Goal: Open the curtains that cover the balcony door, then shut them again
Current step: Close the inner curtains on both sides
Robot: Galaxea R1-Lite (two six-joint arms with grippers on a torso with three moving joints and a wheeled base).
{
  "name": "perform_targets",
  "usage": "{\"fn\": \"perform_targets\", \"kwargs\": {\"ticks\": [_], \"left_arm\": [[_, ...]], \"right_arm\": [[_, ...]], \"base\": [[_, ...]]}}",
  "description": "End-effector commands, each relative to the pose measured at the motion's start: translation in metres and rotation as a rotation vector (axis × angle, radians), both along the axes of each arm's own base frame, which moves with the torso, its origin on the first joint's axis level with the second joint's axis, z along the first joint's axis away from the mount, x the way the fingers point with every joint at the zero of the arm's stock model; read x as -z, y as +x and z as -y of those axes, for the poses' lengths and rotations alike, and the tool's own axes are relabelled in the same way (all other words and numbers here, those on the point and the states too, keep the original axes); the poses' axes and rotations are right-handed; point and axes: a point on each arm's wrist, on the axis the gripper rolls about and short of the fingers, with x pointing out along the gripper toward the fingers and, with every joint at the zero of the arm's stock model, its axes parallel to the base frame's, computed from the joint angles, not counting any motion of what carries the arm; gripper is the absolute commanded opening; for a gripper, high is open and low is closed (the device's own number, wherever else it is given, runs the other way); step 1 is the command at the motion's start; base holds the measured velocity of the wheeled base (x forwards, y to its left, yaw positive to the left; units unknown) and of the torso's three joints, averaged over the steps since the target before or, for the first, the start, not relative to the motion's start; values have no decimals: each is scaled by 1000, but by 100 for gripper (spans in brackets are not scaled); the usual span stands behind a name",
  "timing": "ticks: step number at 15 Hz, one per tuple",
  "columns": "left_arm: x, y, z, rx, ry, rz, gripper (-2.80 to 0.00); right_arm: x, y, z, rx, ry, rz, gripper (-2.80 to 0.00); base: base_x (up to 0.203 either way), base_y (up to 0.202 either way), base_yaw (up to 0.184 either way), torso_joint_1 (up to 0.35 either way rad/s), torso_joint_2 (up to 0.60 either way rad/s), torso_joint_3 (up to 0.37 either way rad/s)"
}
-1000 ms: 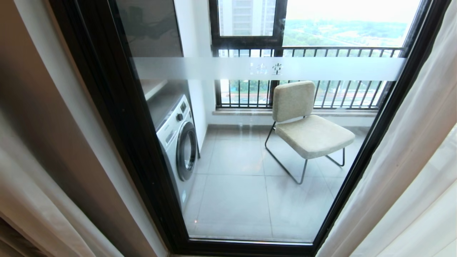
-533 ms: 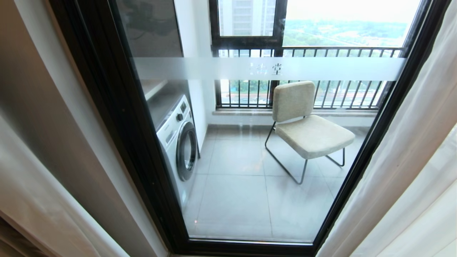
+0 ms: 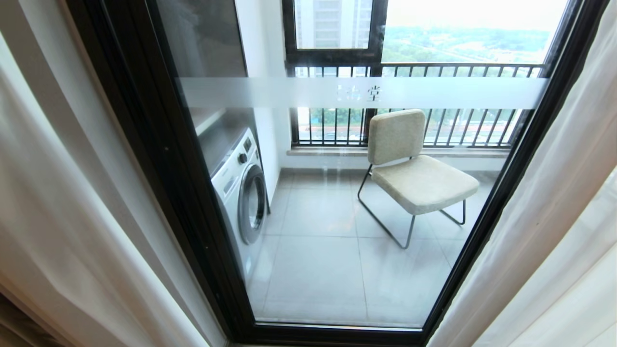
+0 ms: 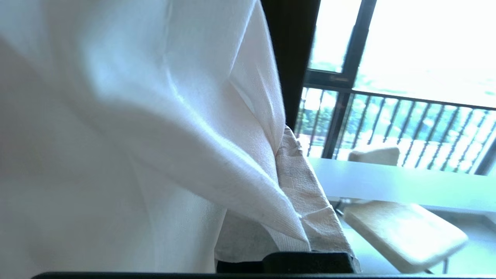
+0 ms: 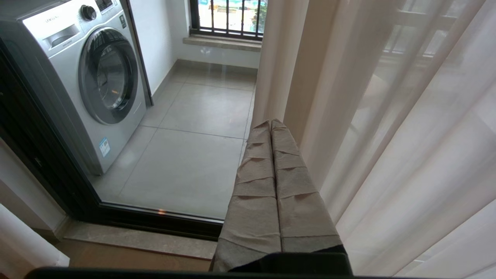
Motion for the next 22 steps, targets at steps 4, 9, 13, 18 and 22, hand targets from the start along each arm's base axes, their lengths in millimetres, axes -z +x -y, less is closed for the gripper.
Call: {"fn": "perform_targets", "kwargs": {"ticks": [4,9,13,18,22], "left_arm": [[-9,3,57,216,13,35,-280],[-13,0,86,331,16,50,-280],[-4,-7,99,381,8,25,-280],[11,-16,110,430,-5,-18,-280],[24,-21,115,446,-6,-55,-280]], "right_arm": [[0,0,0,-1,-1,0,-280],[0,0,0,-2,0,1,-280],[0,0,0,-2,0,1,-280],[0,0,0,-1,-1,0,-280],[0,0,0,0,-1,1,-280]], "base": [[0,0,0,0,0,0],[0,0,0,0,0,0],[0,0,0,0,0,0],[0,0,0,0,0,0],[0,0,0,0,0,0]]}}
